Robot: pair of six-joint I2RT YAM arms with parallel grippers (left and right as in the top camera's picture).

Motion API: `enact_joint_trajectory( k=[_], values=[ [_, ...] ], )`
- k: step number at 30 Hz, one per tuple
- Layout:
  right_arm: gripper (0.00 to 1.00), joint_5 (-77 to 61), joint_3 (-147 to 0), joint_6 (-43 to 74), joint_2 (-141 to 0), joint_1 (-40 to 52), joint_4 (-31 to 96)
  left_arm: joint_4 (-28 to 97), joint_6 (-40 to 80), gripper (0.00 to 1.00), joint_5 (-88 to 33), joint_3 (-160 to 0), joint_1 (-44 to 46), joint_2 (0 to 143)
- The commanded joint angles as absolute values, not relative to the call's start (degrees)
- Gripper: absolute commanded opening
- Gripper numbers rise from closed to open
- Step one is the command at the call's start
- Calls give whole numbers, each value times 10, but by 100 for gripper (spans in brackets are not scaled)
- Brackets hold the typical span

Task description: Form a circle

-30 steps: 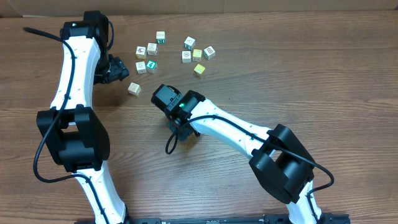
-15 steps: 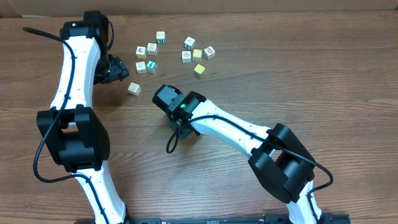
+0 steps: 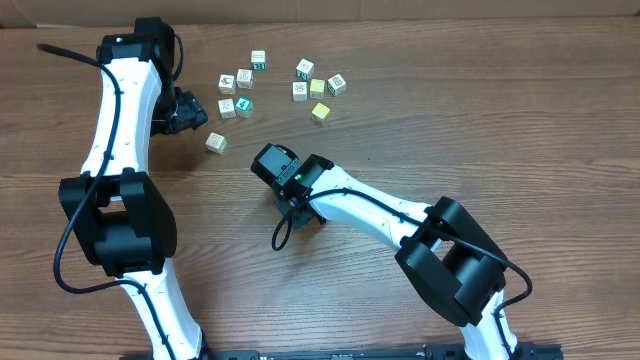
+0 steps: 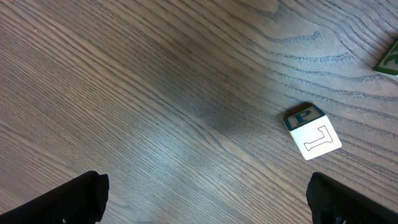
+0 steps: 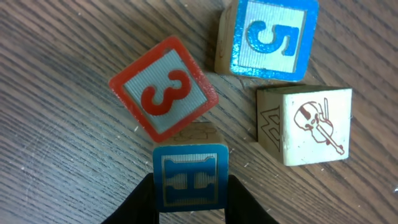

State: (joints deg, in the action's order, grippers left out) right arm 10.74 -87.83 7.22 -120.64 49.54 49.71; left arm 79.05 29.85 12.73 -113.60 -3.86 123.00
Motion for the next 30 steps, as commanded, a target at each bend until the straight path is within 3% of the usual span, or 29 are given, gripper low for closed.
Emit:
enact_joint_trajectory(
  k=[1, 17, 30],
  values=[
    [24, 109, -874, 75, -1199, 493, 497, 790, 298, 100, 139, -1145, -37, 1215],
    [20, 100, -874, 107, -1199, 456, 532, 790, 298, 100, 139, -1145, -37, 1215],
    [21, 65, -874, 63, -1199, 456, 532, 790, 298, 100, 139, -1145, -37, 1215]
  ],
)
